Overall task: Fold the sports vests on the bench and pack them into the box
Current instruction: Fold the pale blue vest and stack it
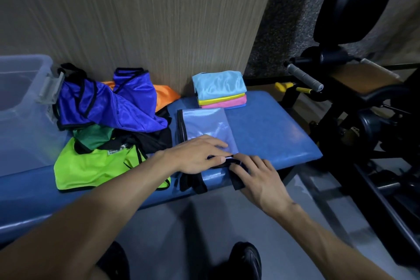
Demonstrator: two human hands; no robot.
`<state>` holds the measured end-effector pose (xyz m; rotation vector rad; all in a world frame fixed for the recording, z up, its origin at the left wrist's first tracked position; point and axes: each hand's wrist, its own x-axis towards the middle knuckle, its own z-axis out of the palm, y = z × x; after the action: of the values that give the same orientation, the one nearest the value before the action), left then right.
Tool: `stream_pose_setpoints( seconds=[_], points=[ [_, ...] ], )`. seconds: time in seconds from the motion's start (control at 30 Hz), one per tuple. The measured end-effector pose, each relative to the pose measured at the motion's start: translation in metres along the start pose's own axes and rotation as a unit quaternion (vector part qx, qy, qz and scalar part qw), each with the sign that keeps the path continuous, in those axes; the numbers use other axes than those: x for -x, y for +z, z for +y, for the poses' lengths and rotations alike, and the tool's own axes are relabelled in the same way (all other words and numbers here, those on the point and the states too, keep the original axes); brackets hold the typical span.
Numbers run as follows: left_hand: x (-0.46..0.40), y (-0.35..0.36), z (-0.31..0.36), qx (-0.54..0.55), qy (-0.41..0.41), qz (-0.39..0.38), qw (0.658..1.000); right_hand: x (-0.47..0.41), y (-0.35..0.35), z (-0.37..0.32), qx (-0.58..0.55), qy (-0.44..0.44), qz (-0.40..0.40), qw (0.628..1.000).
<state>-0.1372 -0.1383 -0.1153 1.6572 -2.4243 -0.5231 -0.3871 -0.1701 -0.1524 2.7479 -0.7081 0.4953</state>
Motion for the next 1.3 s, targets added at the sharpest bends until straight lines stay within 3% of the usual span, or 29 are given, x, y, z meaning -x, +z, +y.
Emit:
stream_pose_setpoints(
  seconds=[0.17, 0.37, 0.53, 0.63, 0.73, 0.87, 0.97, 1.13, 1.3],
  points=[
    [0.003, 0.004, 0.005, -0.027, 0.009, 0.011, 1.000, -0.007, -0.004, 0.005, -0.061, 0.010, 0.042, 0.997],
    [0.008, 0.003, 0.009, -0.048, 0.019, -0.009, 0.999, -0.020, -0.017, 0.008, -0.145, 0.050, 0.018, 0.988],
    [0.005, 0.003, 0.003, -0.046, 0.022, -0.024, 0.998, -0.054, -0.018, 0.020, -0.323, 0.156, -0.035, 0.933],
    [0.004, 0.004, -0.002, -0.049, 0.029, -0.017, 0.998, -0.069, -0.006, 0.020, -0.340, 0.216, -0.078, 0.912],
    [0.002, 0.007, -0.004, -0.035, 0.039, 0.013, 0.999, -0.076, 0.001, 0.018, -0.349, 0.264, -0.058, 0.897],
    [0.003, 0.004, -0.003, 0.048, 0.035, 0.057, 0.997, -0.083, -0.002, 0.017, -0.340, 0.256, -0.077, 0.902],
    [0.015, -0.007, -0.006, 0.098, 0.002, 0.152, 0.984, -0.084, -0.001, 0.018, -0.336, 0.252, -0.090, 0.903],
    [0.061, -0.020, -0.007, 0.021, -0.133, 0.312, 0.940, -0.076, -0.001, 0.013, -0.268, 0.222, -0.053, 0.936],
    [0.102, 0.003, 0.025, -0.040, -0.196, 0.253, 0.947, -0.064, -0.002, 0.005, -0.144, 0.134, -0.034, 0.980]
  ],
)
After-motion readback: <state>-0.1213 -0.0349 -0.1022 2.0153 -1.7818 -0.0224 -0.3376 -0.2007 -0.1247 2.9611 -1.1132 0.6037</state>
